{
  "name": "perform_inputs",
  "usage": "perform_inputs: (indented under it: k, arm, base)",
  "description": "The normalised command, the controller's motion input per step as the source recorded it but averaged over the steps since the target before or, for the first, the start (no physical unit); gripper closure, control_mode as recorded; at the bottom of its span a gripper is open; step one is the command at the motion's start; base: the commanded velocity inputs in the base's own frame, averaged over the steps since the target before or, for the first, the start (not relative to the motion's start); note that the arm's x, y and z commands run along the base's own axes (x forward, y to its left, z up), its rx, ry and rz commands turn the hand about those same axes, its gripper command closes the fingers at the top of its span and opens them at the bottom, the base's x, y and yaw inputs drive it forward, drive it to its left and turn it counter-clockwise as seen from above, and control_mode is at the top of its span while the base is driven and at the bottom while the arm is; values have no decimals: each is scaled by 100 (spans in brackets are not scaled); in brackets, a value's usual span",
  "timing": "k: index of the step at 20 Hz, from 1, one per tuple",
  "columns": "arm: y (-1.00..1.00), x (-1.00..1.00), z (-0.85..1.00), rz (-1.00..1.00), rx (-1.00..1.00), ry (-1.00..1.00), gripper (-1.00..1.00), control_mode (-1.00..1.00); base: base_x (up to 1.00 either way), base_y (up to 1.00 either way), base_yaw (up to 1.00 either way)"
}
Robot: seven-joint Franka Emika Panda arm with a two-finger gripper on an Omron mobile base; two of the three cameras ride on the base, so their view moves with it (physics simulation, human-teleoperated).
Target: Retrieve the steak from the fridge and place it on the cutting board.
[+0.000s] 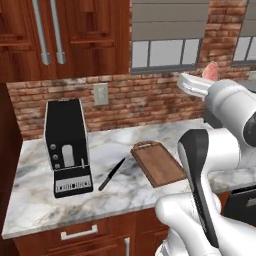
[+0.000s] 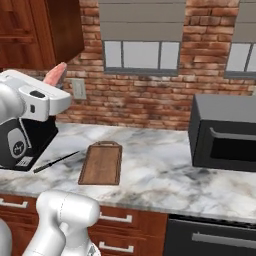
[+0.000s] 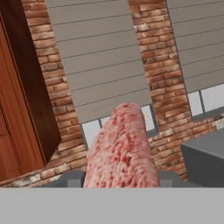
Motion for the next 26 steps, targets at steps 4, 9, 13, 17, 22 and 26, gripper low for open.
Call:
perform_inputs:
  k: [4, 9, 13, 17, 22, 26]
  arm:
    - [0, 0, 0, 0, 0, 0, 100, 100]
    - [0, 0, 0, 0, 0, 0, 100, 100]
    - [0, 0, 0, 0, 0, 0, 100, 100]
    - [0, 0, -1, 1, 0, 1, 100, -100]
    - [0, 0, -7, 2, 0, 23, 100, -100]
    - [0, 0, -16, 0, 0, 34, 100, -100]
  base:
    - [36, 0, 35]
    - [30, 0, 15]
    - [11, 0, 7]
    - [0, 0, 6]
    - [0, 0, 0]
    - [0, 0, 0]
